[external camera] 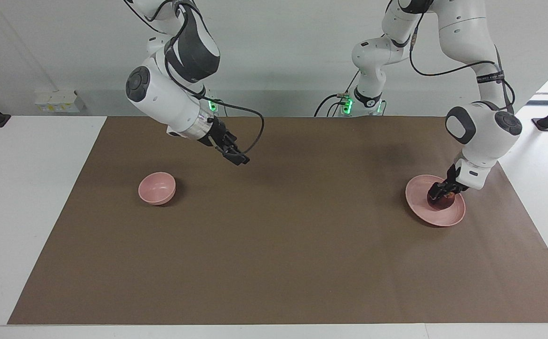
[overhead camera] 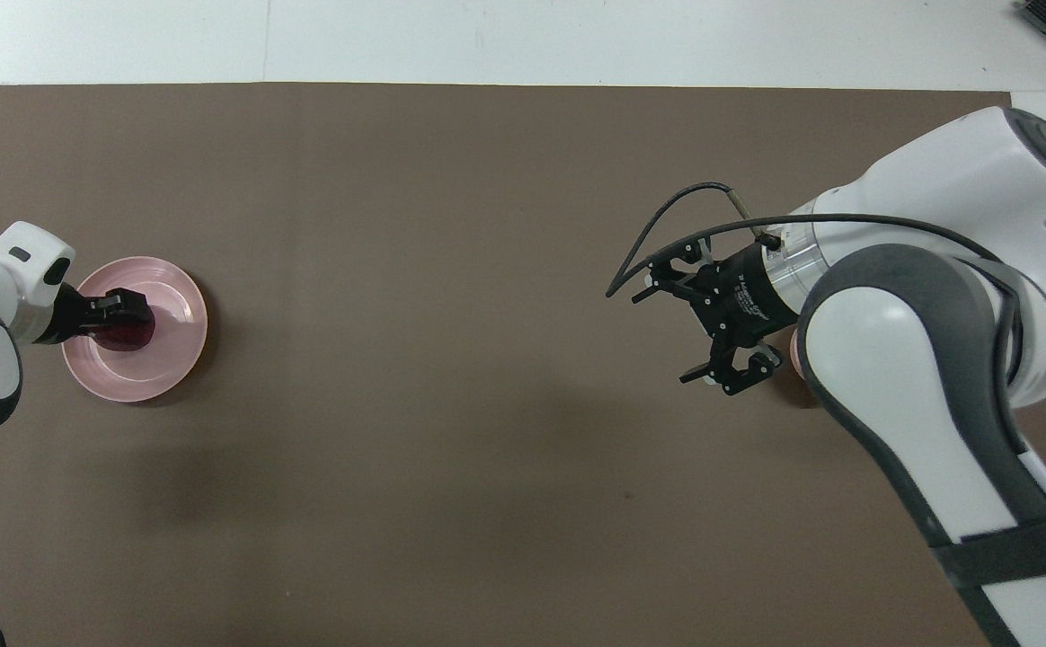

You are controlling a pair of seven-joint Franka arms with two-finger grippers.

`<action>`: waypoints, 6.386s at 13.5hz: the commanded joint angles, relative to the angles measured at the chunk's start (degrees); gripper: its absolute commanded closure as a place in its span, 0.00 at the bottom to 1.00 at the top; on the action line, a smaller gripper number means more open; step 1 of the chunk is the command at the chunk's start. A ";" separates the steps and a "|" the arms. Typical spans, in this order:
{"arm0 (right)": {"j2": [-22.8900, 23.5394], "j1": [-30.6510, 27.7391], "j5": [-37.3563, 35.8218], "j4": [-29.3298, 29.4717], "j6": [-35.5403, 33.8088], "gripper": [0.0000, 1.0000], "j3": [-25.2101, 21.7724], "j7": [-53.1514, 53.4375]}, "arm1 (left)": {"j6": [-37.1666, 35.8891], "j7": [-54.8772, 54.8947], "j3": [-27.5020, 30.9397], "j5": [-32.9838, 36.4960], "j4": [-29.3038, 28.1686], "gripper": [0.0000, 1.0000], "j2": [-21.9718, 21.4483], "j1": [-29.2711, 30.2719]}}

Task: Move apple from plate to bowl
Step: 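Grasp the apple with the left gripper while the right gripper rises, then carry the apple toward the right gripper with the left gripper, then close the right gripper on the apple held by the left gripper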

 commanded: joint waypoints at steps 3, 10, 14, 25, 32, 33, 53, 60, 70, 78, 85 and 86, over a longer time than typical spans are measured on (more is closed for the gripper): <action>-0.73 4.61 7.14 -2.28 8.61 0.00 0.01 10.26 | -13.13 0.62 -0.73 -5.69 7.62 1.00 -2.77 0.48; -0.64 9.54 13.12 -2.37 18.30 0.00 0.01 16.96 | -29.14 2.38 -0.65 -25.99 13.18 1.00 -12.87 0.66; -0.64 10.69 14.27 -2.46 19.97 0.00 0.01 17.22 | -37.23 10.36 0.24 -39.70 12.74 1.00 -17.10 2.93; -0.64 10.69 14.27 -2.46 20.41 0.00 0.01 17.31 | -41.30 16.88 -0.91 -57.13 7.91 1.00 -22.73 0.58; -0.64 10.69 14.27 -2.46 20.41 0.00 0.01 17.31 | -26.63 16.97 -0.82 -66.35 0.10 1.00 -21.94 -10.49; -0.64 10.69 14.27 -2.46 20.41 0.00 0.01 17.31 | -23.83 16.89 -0.82 -67.23 -0.52 1.00 -21.59 -13.03; -0.82 11.56 14.18 -2.63 20.50 0.00 -0.08 16.96 | -0.87 17.15 -0.91 -75.24 -1.59 1.00 -16.85 -36.78; -1.78 11.56 13.31 -4.74 20.41 0.00 -0.08 16.25 | -0.16 17.15 -0.82 -75.24 -1.67 1.00 -16.84 -37.84; -1.43 11.57 11.37 -4.22 20.50 1.00 -0.08 14.41 | -0.25 16.54 -0.91 -75.24 -1.76 0.86 -16.93 -38.01; -1.52 10.78 11.37 -4.30 19.62 1.00 -0.17 14.14 | -0.16 16.01 -0.82 -74.89 -1.67 0.00 -17.20 -38.98; -1.43 3.76 2.61 -4.66 11.73 1.00 -0.52 13.79 | -1.12 15.13 -0.56 -74.72 -1.76 0.00 -18.86 -35.73; -1.43 2.79 -0.03 -4.66 10.84 1.00 -0.52 13.79 | -1.12 14.87 -0.38 -74.63 -1.85 0.00 -18.95 -35.38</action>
